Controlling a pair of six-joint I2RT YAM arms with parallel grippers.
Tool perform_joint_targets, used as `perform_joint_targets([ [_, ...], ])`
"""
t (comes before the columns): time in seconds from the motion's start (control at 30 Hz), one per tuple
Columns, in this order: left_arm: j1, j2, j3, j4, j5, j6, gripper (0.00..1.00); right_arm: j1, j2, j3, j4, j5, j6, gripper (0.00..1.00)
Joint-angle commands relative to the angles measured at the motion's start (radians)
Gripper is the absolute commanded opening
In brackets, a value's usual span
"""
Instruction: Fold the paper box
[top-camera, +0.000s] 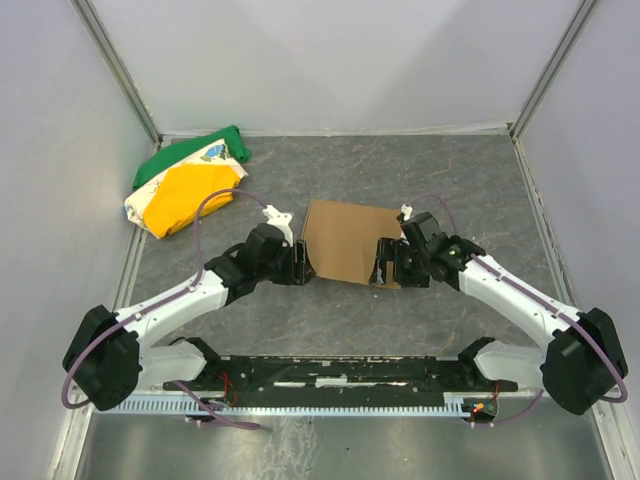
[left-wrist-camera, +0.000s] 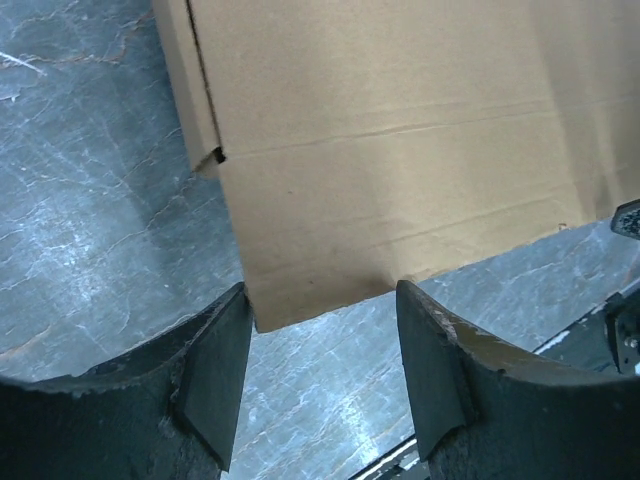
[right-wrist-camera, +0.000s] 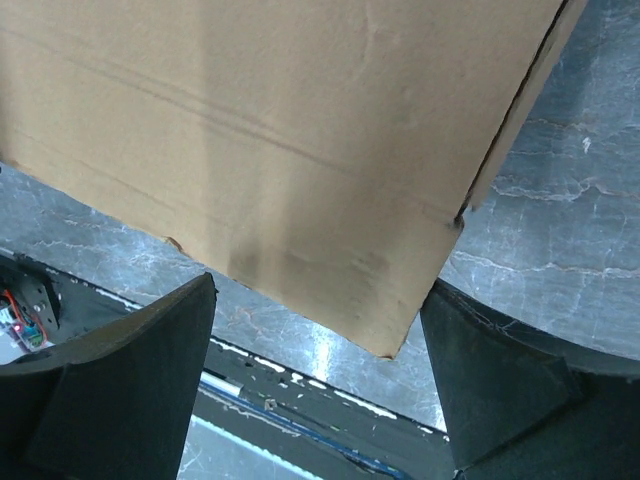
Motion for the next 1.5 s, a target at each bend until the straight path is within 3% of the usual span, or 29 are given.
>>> perform_joint_targets([
  [0.0, -0.003, -0.023, 0.068, -0.036, 0.054, -0.023, 0.65, 0.005, -0.028, 0.062, -0.024, -0.02, -0.005, 0.9],
  [0.47, -0.002, 0.074, 0.053, -0.111, -0.059, 0.049, 0.65, 0.004, 0.019, 0.036, -0.005, 0.007, -0.042, 0.91],
  [0.9, -0.003, 0.099, 0.067, -0.076, -0.074, 0.062, 0.64, 0.005, 0.047, 0.014, 0.011, 0.052, -0.067, 0.91],
  [1.47, -0.002, 0.075, 0.099, -0.042, -0.077, 0.087, 0.63, 0.005, 0.065, 0.026, 0.038, 0.002, -0.061, 0.91],
])
